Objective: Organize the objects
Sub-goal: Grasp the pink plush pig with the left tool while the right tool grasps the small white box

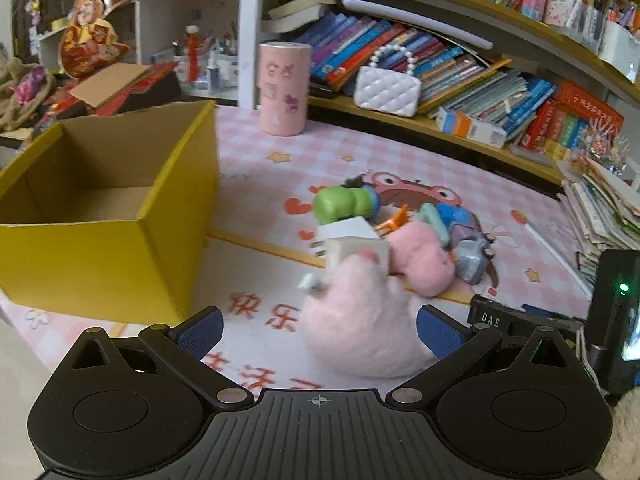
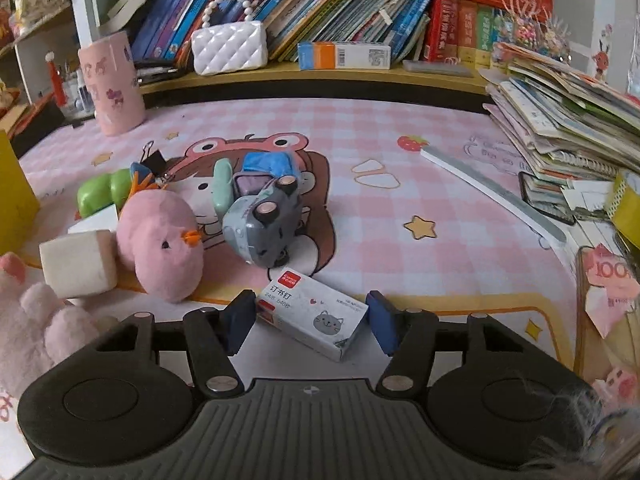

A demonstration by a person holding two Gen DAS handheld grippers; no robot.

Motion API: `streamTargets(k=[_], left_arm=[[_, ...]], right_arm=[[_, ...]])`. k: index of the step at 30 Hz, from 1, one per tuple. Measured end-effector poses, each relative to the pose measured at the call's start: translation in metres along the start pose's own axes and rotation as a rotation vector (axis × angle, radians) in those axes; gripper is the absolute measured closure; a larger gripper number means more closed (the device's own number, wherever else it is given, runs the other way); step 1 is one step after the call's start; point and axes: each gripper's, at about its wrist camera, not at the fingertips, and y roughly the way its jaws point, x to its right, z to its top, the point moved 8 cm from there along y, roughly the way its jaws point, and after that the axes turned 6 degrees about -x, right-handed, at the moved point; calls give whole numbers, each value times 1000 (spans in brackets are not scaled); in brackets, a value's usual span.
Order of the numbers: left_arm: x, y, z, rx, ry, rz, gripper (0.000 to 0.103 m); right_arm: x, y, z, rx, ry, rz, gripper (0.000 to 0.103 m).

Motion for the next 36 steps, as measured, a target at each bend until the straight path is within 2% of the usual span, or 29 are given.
streamTargets(k=[3, 10, 15, 21, 24, 27, 29, 36], left_arm=[[13, 18, 1, -33, -10, -25, 0], [27, 66, -5, -98, -50, -22, 0], [28, 77, -5, -86, -102, -36, 0], [32, 66, -4, -72, -105, -39, 17], [30, 51, -4, -65, -118, -56, 34], [27, 31, -6, -56, -118, -96, 35], [23, 22, -13, -52, -109, -92, 37], [8, -6, -28, -22, -155, -148, 39]], right_arm=[[10, -16, 1, 16, 6, 11, 45], [22, -52, -9, 24, -8, 38, 45], [20, -65, -21, 17, -49, 74, 45], [19, -73, -31, 15, -72, 92, 45], [19, -76, -37, 3, -68, 107, 45], [13, -82, -42, 4, -74, 128, 45], [7, -83, -46, -3, -77, 139, 45], [-11, -96, -56, -2, -102, 147, 45]])
